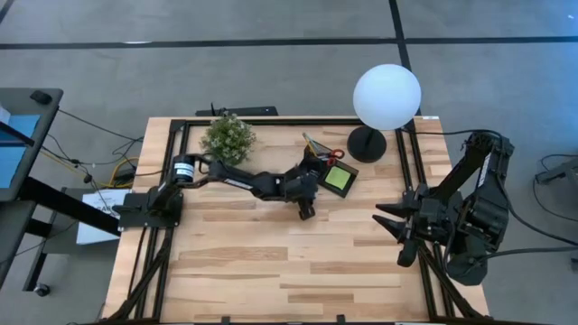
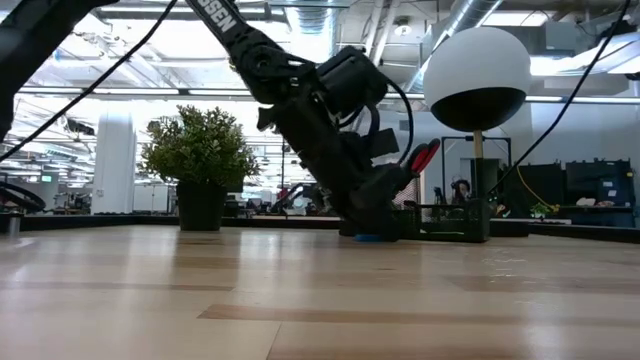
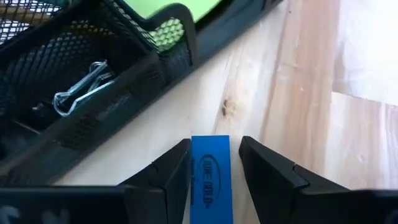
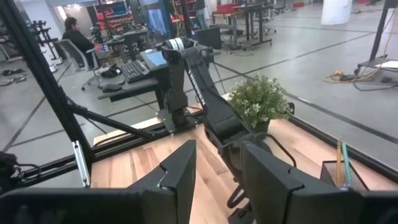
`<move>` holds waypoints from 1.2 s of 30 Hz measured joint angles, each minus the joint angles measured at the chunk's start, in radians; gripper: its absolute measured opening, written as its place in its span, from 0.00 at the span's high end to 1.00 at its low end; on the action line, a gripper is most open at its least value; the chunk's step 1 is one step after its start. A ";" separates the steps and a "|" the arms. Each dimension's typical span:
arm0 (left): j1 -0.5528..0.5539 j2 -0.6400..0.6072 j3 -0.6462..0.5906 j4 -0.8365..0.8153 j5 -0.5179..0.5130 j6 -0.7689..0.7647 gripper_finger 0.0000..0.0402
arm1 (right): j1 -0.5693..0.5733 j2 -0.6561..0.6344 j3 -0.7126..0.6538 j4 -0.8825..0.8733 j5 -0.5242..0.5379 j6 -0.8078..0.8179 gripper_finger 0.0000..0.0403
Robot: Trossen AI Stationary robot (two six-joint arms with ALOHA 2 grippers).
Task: Pick and place office supplies into organizer
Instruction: Put the blue eraser into the black desk organizer
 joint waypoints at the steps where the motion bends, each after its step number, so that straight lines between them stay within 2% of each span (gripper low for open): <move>1: -0.004 -0.002 -0.015 0.024 -0.002 0.000 0.65 | 0.000 0.000 0.000 0.000 -0.002 0.000 0.70; 5: -0.005 -0.007 -0.106 0.184 -0.006 -0.038 0.65 | 0.000 0.000 0.000 0.001 -0.027 0.000 0.70; 11: -0.008 -0.005 -0.303 0.611 0.023 -0.112 0.65 | 0.000 0.000 0.000 0.001 -0.040 0.000 0.70; 14: -0.011 0.001 -0.346 0.708 0.026 -0.141 0.65 | 0.000 0.000 0.000 0.001 -0.040 0.000 0.70; 19: -0.007 0.001 -0.349 0.711 0.023 -0.099 0.65 | 0.000 0.000 0.000 0.001 -0.040 0.000 0.70; 27: -0.006 0.001 -0.342 0.704 0.020 -0.123 0.65 | 0.000 0.000 0.000 0.000 -0.040 0.000 0.70; 33: -0.029 -0.020 -0.241 0.443 -0.053 -0.084 0.65 | 0.000 0.000 0.000 -0.001 -0.040 0.000 0.70; 36: -0.037 -0.020 -0.226 0.409 -0.080 -0.073 0.65 | 0.000 0.000 0.000 -0.008 -0.041 0.000 0.70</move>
